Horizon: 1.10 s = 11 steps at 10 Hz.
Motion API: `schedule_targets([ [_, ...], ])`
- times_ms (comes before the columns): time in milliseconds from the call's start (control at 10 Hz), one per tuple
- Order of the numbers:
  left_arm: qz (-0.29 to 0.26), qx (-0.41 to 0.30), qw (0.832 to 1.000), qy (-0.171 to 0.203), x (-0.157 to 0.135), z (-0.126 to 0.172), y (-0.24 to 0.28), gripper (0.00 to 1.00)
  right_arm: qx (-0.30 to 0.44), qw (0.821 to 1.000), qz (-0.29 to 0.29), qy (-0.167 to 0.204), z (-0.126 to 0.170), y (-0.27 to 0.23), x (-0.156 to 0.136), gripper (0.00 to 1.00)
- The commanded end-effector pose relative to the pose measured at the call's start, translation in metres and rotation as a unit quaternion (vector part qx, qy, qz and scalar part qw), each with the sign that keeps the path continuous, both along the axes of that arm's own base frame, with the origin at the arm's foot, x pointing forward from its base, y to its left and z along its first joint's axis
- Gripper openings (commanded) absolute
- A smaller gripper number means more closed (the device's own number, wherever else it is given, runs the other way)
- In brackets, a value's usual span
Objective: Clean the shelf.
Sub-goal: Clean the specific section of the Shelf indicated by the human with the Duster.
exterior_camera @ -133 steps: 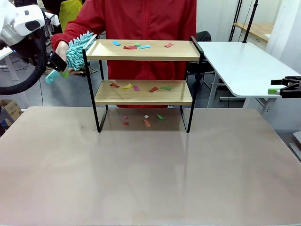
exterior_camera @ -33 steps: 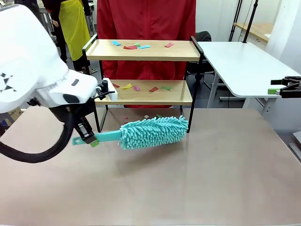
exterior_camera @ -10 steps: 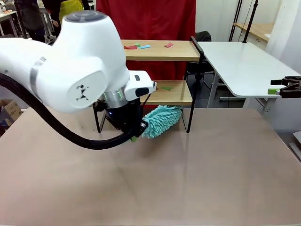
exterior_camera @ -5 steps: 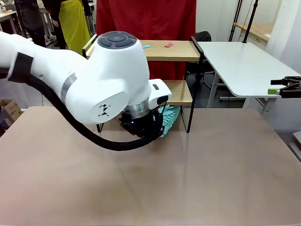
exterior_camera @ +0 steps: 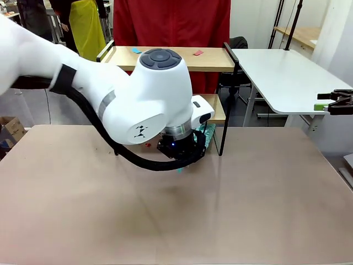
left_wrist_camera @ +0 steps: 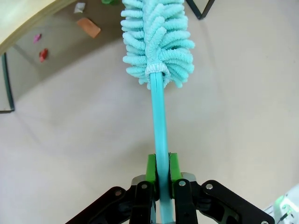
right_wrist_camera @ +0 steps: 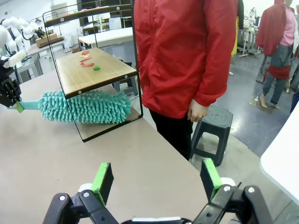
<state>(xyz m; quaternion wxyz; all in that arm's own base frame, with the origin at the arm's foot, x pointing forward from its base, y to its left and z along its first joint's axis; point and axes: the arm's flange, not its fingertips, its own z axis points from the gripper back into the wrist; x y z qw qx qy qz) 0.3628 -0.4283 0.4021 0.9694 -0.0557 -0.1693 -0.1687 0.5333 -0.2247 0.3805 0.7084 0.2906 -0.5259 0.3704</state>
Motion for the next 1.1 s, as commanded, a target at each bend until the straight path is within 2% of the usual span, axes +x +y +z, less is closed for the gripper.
schedule_targets([
  [0,0.029,0.0,0.999,-0.016,0.013,-0.01,-0.017,0.13,0.001,1.0,0.001,-0.002,0.002,0.002,-0.001,1.0],
  [600,0.068,-0.015,0.997,0.013,0.02,-0.044,-0.022,0.13,0.001,1.0,0.001,-0.002,0.002,0.002,-0.001,1.0],
  [700,0.062,-0.019,0.998,0.023,0.023,-0.051,-0.021,0.13,0.001,1.0,0.001,-0.002,0.002,0.002,-0.001,1.0],
  [800,0.021,-0.01,0.999,0.047,0.025,-0.056,-0.023,0.13,0.001,1.0,0.001,-0.002,0.002,0.002,-0.001,1.0],
  [900,0.052,-0.012,0.998,0.025,0.018,-0.044,-0.016,0.13,0.001,1.0,0.001,-0.002,0.002,0.002,-0.001,1.0],
  [1000,0.052,-0.012,0.998,0.025,0.018,-0.044,-0.016,0.13,0.001,1.0,0.001,-0.002,0.002,0.002,-0.001,1.0],
])
